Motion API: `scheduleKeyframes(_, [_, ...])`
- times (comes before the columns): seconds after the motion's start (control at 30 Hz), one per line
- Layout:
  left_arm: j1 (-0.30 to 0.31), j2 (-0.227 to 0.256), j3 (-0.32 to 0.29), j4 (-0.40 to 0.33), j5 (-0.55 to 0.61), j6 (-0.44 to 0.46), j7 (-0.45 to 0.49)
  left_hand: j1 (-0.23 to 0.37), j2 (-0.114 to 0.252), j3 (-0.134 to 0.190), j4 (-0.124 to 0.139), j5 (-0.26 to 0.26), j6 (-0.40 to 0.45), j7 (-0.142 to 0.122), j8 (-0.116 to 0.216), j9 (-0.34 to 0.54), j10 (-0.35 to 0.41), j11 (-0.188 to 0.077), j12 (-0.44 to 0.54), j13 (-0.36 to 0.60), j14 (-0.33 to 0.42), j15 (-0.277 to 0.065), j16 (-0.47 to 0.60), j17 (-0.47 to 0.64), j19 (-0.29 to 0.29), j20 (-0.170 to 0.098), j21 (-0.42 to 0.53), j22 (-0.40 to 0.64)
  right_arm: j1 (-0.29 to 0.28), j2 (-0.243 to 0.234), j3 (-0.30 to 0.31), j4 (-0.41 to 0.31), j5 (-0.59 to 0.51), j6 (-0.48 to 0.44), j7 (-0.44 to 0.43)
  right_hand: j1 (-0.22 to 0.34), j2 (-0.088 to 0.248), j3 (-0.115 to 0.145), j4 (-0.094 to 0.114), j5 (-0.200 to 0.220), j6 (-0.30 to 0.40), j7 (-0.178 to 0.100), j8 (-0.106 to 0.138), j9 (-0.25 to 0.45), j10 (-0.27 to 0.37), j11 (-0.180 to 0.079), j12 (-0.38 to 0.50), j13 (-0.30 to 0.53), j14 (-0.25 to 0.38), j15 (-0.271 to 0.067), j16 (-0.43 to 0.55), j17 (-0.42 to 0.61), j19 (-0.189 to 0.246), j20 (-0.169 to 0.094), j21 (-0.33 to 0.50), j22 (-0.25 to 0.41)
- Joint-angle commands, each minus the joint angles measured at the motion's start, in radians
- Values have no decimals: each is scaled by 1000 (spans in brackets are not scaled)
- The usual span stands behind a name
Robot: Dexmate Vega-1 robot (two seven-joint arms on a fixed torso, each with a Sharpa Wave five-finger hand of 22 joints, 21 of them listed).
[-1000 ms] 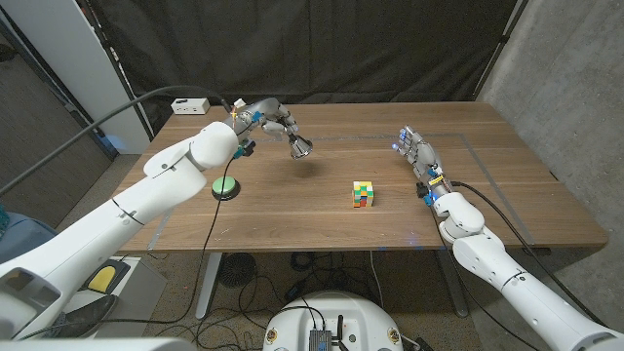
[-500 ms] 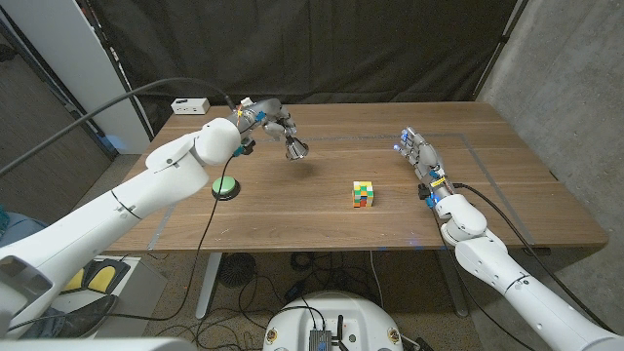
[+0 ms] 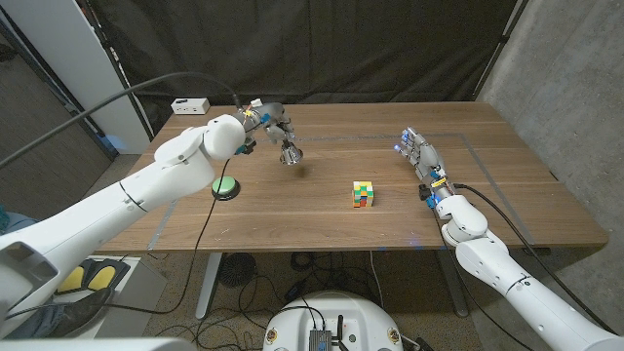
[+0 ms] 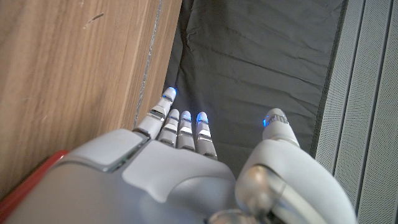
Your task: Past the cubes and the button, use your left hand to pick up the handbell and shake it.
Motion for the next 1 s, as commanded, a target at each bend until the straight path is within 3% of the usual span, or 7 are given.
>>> scheduleKeyframes(0.03, [-60,-23,64,51,100,14,-71,13,5,6,-2,6,-6,11,1,3,8,0,-2,4,103,-96,8,2,-2,4,8,3,-5,-8,2,-22,-15,-25,-27,10,3,-3,1,5,10,-1,-1,4,9,-3,3,2,6,3,1,4,8,0,0,4])
scheduleKeyframes(0.4, [-63,-59,77,108,139,-3,-68,10,6,6,-1,6,-6,10,-1,3,10,-1,-6,4,103,-95,8,3,-5,5,11,3,12,-7,1,-10,-14,-30,-20,10,3,-4,1,5,10,0,-1,4,9,-2,2,2,6,3,1,4,8,1,-1,4])
scheduleKeyframes(1.0, [-24,-109,78,174,194,-8,34,7,6,8,-1,6,-4,8,-2,3,12,-1,-11,7,103,-98,8,2,-8,6,16,3,8,-11,8,-15,-11,-39,-32,10,3,-5,2,4,10,0,-2,4,9,-2,2,2,6,3,1,5,8,2,-2,4])
